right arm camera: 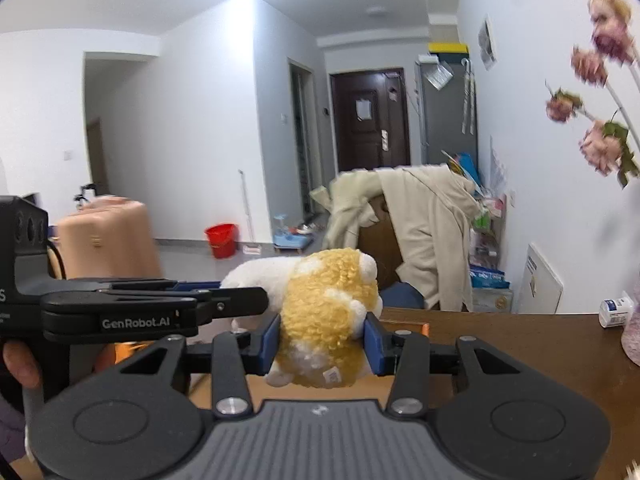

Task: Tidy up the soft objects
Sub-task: 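Lift the plush toy with the left gripper and lower it into the cardboard box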

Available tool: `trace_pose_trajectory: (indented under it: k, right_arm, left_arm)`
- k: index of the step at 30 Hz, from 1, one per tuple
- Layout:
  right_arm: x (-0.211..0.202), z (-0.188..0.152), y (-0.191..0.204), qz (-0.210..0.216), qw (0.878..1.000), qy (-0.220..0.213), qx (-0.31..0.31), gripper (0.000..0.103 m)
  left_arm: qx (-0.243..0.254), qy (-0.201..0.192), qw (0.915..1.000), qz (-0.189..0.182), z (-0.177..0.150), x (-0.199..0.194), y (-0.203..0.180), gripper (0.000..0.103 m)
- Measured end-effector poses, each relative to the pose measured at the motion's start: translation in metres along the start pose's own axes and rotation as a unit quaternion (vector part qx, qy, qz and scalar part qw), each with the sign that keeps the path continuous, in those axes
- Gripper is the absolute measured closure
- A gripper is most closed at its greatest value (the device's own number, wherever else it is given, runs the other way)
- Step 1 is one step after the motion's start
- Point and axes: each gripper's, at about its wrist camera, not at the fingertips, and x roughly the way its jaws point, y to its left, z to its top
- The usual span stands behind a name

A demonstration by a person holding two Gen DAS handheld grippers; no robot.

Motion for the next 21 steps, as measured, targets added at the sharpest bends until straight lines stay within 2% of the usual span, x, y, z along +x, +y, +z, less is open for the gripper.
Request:
trace_pose_trajectory:
  k: [3,5,7,11,13,16,17,19,21]
  right_arm:
    - [0.056,-0.002,-0.02,-0.016,0.999,0.029,0.002,0.061]
    - [0.091,-0.007,-0.029,-0.023,0.998,0.059,-0.005,0.061]
    - [0.124,-0.012,-0.039,-0.03,0.995,0.092,0.002,0.062]
    - [0.165,-0.022,-0.039,-0.053,0.989,0.138,-0.016,0.062]
    - [0.178,-0.031,-0.036,-0.049,0.983,0.176,-0.013,0.059]
    - [0.186,-0.042,-0.026,-0.101,0.977,0.179,-0.064,0.057]
    - [0.186,-0.042,-0.025,-0.104,0.976,0.18,-0.067,0.057]
    - [0.184,-0.04,-0.025,-0.106,0.977,0.176,-0.058,0.049]
    - [0.181,-0.038,-0.025,-0.103,0.977,0.174,-0.061,0.037]
  left_arm:
    - [-0.02,0.051,0.9984,0.015,-0.001,0.057,0.023,0.061]
    - [-0.005,0.082,0.9962,0.03,-0.005,0.093,0.032,0.061]
    - [-0.007,0.11,0.993,0.044,-0.011,0.119,0.043,0.061]
    - [-0.036,0.163,0.9843,0.058,-0.017,0.157,0.057,0.062]
    - [-0.047,0.164,0.9831,0.067,-0.019,0.159,0.061,0.058]
    - [-0.058,0.16,0.9825,0.076,-0.018,0.153,0.064,0.054]
    - [-0.057,0.156,0.9831,0.078,-0.018,0.149,0.063,0.053]
    - [-0.046,0.151,0.9842,0.081,-0.015,0.139,0.059,0.049]
    - [-0.035,0.146,0.9849,0.086,-0.009,0.125,0.057,0.049]
